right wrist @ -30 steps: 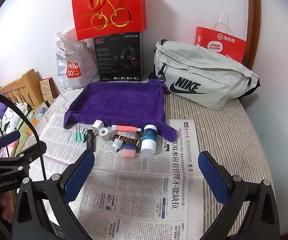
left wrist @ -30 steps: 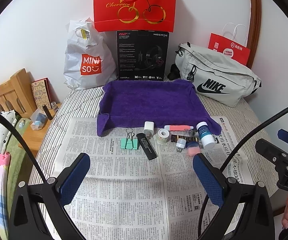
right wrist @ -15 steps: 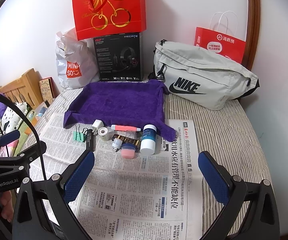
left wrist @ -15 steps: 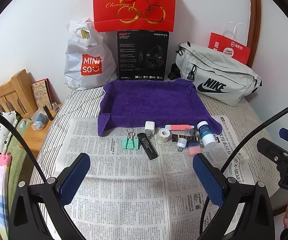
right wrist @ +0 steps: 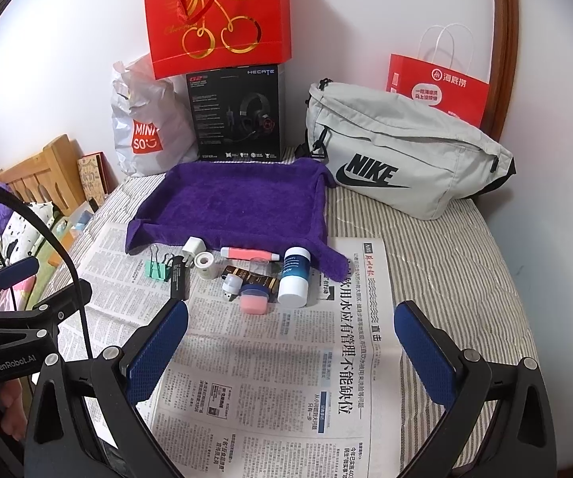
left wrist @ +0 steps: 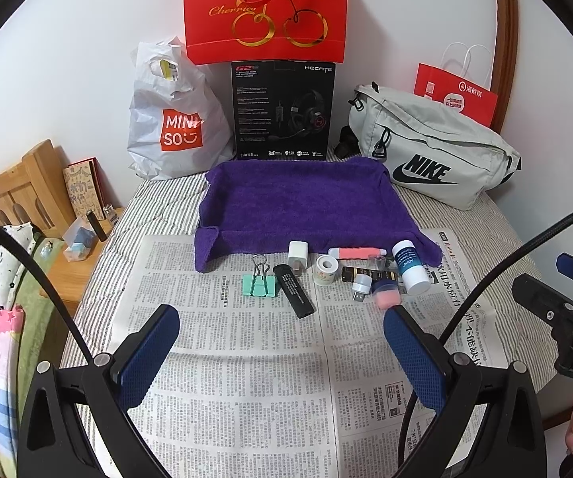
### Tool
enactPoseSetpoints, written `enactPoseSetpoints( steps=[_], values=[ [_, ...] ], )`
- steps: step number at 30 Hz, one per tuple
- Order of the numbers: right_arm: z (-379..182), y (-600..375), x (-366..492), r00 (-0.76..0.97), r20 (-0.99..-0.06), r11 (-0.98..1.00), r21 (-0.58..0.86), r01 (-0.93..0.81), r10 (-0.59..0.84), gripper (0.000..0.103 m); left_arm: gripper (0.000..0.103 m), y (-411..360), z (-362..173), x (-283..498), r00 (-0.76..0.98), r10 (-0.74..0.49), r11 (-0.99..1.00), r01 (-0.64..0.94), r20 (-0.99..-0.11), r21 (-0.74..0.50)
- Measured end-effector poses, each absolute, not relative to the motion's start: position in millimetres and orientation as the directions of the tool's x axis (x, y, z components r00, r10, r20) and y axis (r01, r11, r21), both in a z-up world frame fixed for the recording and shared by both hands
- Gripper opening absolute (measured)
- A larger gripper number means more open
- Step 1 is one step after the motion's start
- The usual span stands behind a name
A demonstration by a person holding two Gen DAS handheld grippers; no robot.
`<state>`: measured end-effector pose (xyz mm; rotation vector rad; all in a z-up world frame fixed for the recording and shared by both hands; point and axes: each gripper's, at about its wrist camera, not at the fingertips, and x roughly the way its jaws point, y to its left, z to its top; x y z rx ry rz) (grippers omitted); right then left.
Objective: Organize rigid objects
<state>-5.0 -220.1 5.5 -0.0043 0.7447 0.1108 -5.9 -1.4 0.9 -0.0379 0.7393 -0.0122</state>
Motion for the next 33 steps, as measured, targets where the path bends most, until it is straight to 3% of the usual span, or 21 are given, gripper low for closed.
enactPoseSetpoints(
  steps=[4,9,16,24,33],
  values=[
    [2,-221,0,0.728,-0.678,0.994,0.041,-0.1,0.101,0.102,0.103,-1,-1,-3,0.754,-0.002,1.0,-0.002,-0.657,-0.005],
    [-10,-222,13,0.718,-0.69,0.995,0.04,-0.096,0.097,0.102,0.103,4,-15,13,0.71,0.01,1.0,-0.003,-0.705,0.011],
    [-31,-226,35,0.698,-0.709,0.994,0.057,-0.09,0.104,0.102,0.103,16,-62,46,0.642,-0.025,0.999,-0.013,-0.767,-0.044],
    [-67,-221,61,0.65,-0.754,0.994,0.042,-0.1,0.097,0.102,0.098,23,-114,86,0.563,-0.001,1.0,0.006,-0.827,0.003],
    [-94,-229,84,0.599,-0.795,0.995,0.054,-0.079,0.091,0.102,0.094,37,-147,125,0.55,-0.056,0.997,-0.009,-0.833,-0.074]
  ],
)
